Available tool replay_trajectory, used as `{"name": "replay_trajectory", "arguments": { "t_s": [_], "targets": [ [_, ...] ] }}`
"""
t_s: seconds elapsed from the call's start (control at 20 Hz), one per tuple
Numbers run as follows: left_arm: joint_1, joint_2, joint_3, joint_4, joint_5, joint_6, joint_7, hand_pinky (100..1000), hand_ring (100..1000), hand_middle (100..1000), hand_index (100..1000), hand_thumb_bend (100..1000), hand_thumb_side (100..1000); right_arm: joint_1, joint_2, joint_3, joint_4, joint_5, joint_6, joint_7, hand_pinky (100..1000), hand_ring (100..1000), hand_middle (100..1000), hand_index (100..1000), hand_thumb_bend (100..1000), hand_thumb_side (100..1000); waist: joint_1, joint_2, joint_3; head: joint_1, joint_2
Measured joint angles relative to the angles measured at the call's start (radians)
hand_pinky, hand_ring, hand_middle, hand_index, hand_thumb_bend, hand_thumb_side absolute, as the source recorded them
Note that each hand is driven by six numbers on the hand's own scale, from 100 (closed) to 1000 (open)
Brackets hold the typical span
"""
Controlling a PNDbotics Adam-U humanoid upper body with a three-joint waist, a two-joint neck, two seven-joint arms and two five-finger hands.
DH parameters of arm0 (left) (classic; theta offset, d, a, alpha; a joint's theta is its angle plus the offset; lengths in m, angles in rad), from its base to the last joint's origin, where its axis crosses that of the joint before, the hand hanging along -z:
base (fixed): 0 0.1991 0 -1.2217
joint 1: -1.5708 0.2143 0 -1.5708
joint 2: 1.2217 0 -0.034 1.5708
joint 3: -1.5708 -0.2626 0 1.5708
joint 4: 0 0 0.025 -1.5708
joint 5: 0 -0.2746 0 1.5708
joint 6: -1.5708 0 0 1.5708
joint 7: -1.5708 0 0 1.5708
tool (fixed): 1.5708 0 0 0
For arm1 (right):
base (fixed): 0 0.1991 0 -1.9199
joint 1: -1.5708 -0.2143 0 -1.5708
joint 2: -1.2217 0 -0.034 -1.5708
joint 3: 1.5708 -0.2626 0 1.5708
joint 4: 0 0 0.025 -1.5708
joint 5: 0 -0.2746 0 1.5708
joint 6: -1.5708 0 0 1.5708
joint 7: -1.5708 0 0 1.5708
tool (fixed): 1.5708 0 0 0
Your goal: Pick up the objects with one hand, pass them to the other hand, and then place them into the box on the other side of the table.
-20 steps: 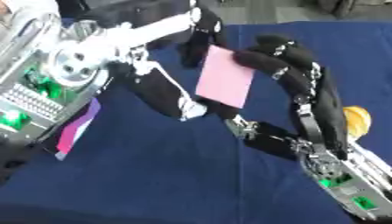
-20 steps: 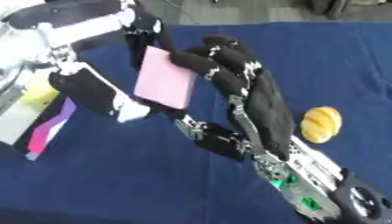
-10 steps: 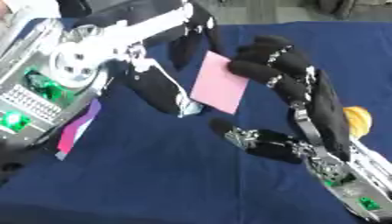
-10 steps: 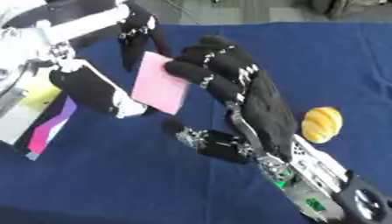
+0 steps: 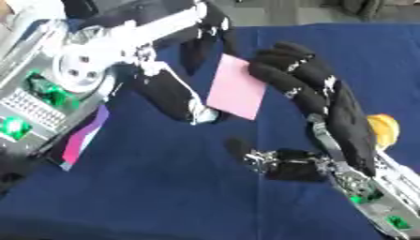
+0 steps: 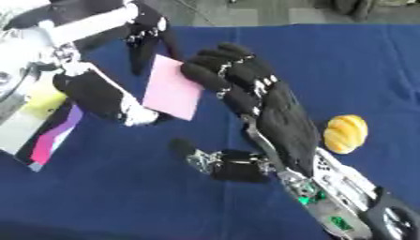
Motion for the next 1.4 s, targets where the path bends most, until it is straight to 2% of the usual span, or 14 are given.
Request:
{"name": "replay_trajectory", "arguments": {
  "t_s": [0.15, 0.3, 0.45, 0.7, 0.75, 1.1, 1.4],
  "targets": [
    [0.000, 0.000, 0.000, 0.000, 0.003, -0.013, -0.029, 478, 360, 242, 291, 447, 100, 0.003, -0.002, 0.005, 0.000, 0.000, 0.017, 0.001, 887, 846, 784, 923, 351, 419, 0.000, 0.000, 0.000, 0.001, 0.000],
    [0.000, 0.000, 0.000, 0.002, 0.000, -0.024, -0.060, 470, 359, 239, 289, 504, 100, 0.008, -0.006, 0.012, -0.002, 0.010, 0.040, -0.006, 906, 880, 823, 955, 344, 421, 0.000, 0.000, 0.000, 0.004, 0.000],
    [-0.002, 0.000, 0.001, 0.004, -0.015, -0.034, -0.090, 471, 364, 248, 296, 508, 100, 0.008, -0.007, 0.019, -0.002, 0.029, 0.075, -0.015, 910, 888, 823, 959, 324, 438, 0.000, 0.000, 0.000, 0.006, 0.000],
    [-0.007, 0.000, 0.002, -0.001, -0.057, -0.053, -0.134, 464, 363, 268, 321, 533, 100, 0.008, -0.017, 0.021, 0.001, 0.066, 0.132, -0.033, 907, 884, 824, 960, 402, 370, 0.001, -0.001, -0.003, 0.009, 0.000],
    [-0.007, 0.000, 0.002, -0.001, -0.070, -0.054, -0.141, 456, 358, 273, 321, 544, 100, 0.007, -0.019, 0.022, 0.001, 0.080, 0.144, -0.037, 910, 887, 840, 966, 429, 334, 0.002, -0.002, -0.003, 0.009, 0.000],
    [-0.006, 0.000, 0.010, -0.001, -0.156, -0.044, -0.159, 444, 352, 273, 319, 571, 100, 0.008, -0.028, 0.030, 0.001, 0.171, 0.268, -0.017, 915, 887, 849, 978, 434, 313, 0.004, -0.005, -0.005, 0.014, 0.000],
    [0.021, 0.013, 0.050, -0.007, -0.201, -0.055, -0.145, 444, 347, 268, 318, 574, 100, 0.018, -0.035, 0.041, 0.001, 0.194, 0.283, -0.010, 916, 888, 850, 976, 437, 310, 0.006, -0.006, -0.006, 0.016, 0.000]
  ]
}}
